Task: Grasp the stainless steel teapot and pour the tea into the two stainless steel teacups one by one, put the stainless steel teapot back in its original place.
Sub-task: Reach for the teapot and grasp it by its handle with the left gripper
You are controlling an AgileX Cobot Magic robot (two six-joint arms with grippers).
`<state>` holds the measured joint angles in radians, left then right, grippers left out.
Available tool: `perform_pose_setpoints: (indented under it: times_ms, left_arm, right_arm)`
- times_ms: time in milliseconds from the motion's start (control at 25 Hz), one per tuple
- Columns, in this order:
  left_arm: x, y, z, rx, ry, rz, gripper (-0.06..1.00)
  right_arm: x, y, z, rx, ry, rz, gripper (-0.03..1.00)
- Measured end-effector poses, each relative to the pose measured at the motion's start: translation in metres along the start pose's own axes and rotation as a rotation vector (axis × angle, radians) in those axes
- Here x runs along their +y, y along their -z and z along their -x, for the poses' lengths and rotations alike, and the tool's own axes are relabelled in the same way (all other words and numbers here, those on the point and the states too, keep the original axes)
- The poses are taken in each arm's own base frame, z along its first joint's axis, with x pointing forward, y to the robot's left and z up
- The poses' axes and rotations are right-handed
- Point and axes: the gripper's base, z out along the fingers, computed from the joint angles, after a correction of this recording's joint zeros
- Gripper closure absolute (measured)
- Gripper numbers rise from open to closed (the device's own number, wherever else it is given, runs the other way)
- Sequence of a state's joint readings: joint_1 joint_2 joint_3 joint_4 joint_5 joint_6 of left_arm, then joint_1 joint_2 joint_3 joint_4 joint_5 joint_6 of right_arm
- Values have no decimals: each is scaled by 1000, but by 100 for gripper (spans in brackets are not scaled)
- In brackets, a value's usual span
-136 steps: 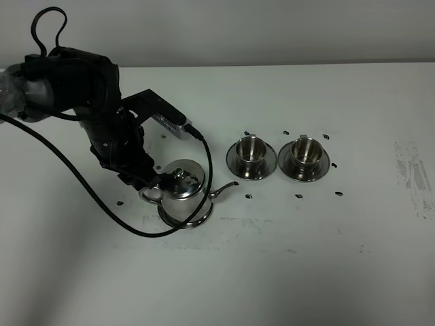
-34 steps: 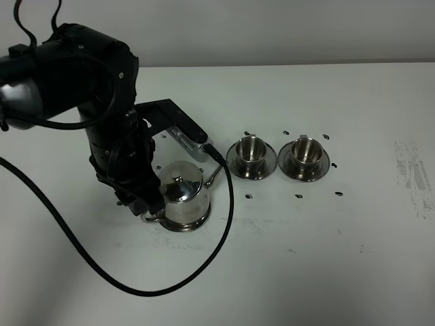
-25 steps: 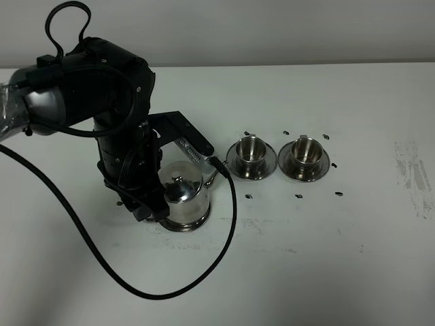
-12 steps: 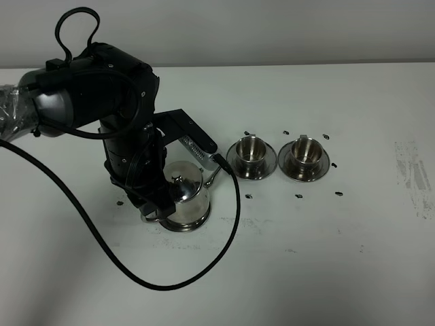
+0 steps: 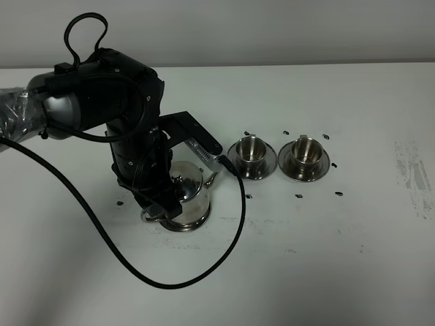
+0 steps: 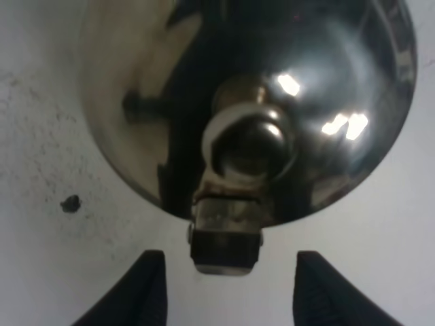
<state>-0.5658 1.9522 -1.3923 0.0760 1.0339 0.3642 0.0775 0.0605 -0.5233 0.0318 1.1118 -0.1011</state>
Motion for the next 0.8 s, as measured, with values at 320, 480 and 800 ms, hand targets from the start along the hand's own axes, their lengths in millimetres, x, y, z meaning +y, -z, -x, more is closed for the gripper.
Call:
perform_pose_setpoints:
  times_ms: [320, 480, 800]
  left_arm:
    - [0, -10, 3, 15, 14, -10, 54]
    - [0, -10, 5, 2, 18, -4, 54]
    - [0, -10, 7, -19, 19, 3, 54]
  right_arm:
    - [0, 0, 0, 0, 0, 0, 38]
    - [0, 0, 0, 0, 0, 0, 38]
    - [0, 0, 0, 0, 0, 0, 38]
